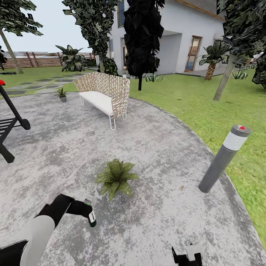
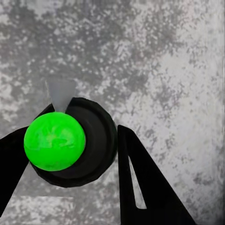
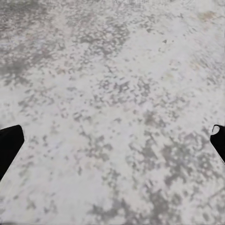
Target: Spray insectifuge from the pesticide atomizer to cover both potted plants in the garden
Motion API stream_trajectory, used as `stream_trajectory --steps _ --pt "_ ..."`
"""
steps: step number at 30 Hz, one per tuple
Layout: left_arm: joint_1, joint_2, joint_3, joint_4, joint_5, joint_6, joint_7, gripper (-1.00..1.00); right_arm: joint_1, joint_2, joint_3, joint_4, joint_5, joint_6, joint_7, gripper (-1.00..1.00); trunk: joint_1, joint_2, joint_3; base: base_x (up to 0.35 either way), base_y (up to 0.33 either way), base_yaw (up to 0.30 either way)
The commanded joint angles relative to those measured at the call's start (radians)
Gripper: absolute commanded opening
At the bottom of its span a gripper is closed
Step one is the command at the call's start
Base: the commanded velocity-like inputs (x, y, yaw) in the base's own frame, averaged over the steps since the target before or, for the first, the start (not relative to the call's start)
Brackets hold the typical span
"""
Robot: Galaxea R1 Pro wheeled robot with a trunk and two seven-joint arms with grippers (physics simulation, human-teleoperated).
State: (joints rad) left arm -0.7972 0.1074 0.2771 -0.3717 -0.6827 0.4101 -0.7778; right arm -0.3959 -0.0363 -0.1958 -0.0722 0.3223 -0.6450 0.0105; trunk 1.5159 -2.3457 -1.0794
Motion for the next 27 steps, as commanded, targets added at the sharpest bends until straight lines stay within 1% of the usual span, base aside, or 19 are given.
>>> stream_trajectory --steps 1,2,3,4,5,6,7,8,9,11,12,14,15,17,18,20,23,25,27 --pt "0.002 -0.006 0.008 0.006 -0.006 0.001 -0.006 -1.00 -0.001 0.000 0.041 -0.029 0.055 0.000 0.002 1.00 0.000 0.000 -0.001 0.000 0.000 0.000" --pt "0.010 -0.012 0.008 0.020 -0.006 -0.045 -0.007 -1.00 -0.001 0.009 0.142 -0.135 0.167 0.045 0.004 1.00 0.000 0.000 -0.001 0.000 0.000 0.000" --pt "0.018 -0.012 0.007 0.024 -0.007 -0.096 -0.008 -1.00 -0.002 0.028 0.186 -0.226 0.234 0.134 0.015 1.00 0.000 0.000 -0.001 0.000 0.000 0.000" --pt "0.024 -0.012 0.007 0.025 -0.006 -0.126 -0.010 -1.00 -0.002 0.069 0.224 -0.304 0.281 0.241 0.104 1.00 0.000 0.000 -0.001 0.000 0.000 0.000" --pt "0.027 -0.013 0.004 0.025 -0.006 -0.134 -0.012 -1.00 -0.002 0.091 0.244 -0.351 0.303 0.308 0.199 1.00 0.000 0.000 -0.001 0.000 0.000 0.000" --pt "0.029 -0.010 -0.065 0.025 -0.030 -0.138 -0.017 -1.00 -0.007 0.108 0.261 -0.456 0.318 0.411 0.364 1.00 0.000 0.000 -0.001 0.000 0.000 0.000" --pt "0.030 -0.005 -0.160 0.024 -0.062 -0.139 -0.036 -1.00 -0.011 0.116 0.268 -0.551 0.324 0.485 0.481 1.00 0.000 0.000 -0.001 0.000 0.000 0.000" --pt "0.030 -0.003 -0.212 0.024 -0.078 -0.139 -0.057 -1.00 -0.012 0.117 0.270 -0.592 0.325 0.513 0.526 1.00 0.000 0.000 -0.001 0.000 0.000 0.000" --pt "0.027 0.002 -0.364 0.014 -0.112 -0.133 -0.190 -1.00 -0.047 0.120 0.274 -0.682 0.328 0.566 0.661 1.00 0.000 0.000 -0.001 0.000 0.000 0.000" --pt "0.022 -0.001 -0.380 0.012 -0.118 -0.131 -0.209 -1.00 -0.076 0.121 0.274 -0.688 0.327 0.570 0.701 1.00 0.000 0.000 -0.001 0.000 0.000 0.000" --pt "0.020 -0.006 -0.388 0.012 -0.135 -0.128 -0.213 -1.00 -0.095 0.122 0.274 -0.687 0.327 0.571 0.724 1.00 0.000 0.000 -0.001 0.000 0.000 0.000" --pt "0.017 -0.012 -0.411 0.011 -0.198 -0.124 -0.220 -1.00 -0.125 0.132 0.278 -0.685 0.327 0.572 0.767 1.00 0.000 0.000 -0.001 0.000 0.000 0.000" --pt "0.017 -0.014 -0.415 0.011 -0.214 -0.123 -0.221 -1.00 -0.131 0.139 0.287 -0.685 0.328 0.572 0.784 1.00 0.000 0.000 -0.001 0.000 0.000 0.000" --pt "0.015 -0.032 -0.421 0.012 -0.237 -0.122 -0.222 -1.00 -0.141 0.152 0.336 -0.684 0.330 0.573 0.817 1.00 0.000 0.000 -0.001 0.000 0.000 0.000" --pt "0.014 -0.036 -0.423 0.012 -0.241 -0.122 -0.222 -1.00 -0.143 0.155 0.351 -0.684 0.331 0.573 0.823 -1.00 0.000 0.000 -0.001 0.000 0.000 0.000" --pt "0.013 -0.039 -0.424 0.013 -0.245 -0.122 -0.225 -1.00 -0.145 0.157 0.364 -0.684 0.331 0.572 0.828 -1.00 0.000 0.000 -0.001 0.000 0.000 0.000" --pt "0.013 -0.040 -0.425 0.010 -0.247 -0.130 -0.258 -1.00 -0.145 0.157 0.371 -0.685 0.332 0.572 0.830 -1.00 0.000 0.000 -0.001 0.000 0.000 0.000" --pt "0.013 -0.043 -0.424 0.007 -0.245 -0.138 -0.267 -1.00 -0.146 0.157 0.372 -0.690 0.333 0.573 0.833 -1.00 0.000 0.000 -0.001 0.000 0.000 0.000" --pt "0.013 -0.054 -0.424 -0.008 -0.244 -0.141 -0.269 -1.00 -0.155 0.157 0.373 -0.691 0.334 0.574 0.854 -1.00 0.000 0.000 -0.001 0.000 0.000 0.000"
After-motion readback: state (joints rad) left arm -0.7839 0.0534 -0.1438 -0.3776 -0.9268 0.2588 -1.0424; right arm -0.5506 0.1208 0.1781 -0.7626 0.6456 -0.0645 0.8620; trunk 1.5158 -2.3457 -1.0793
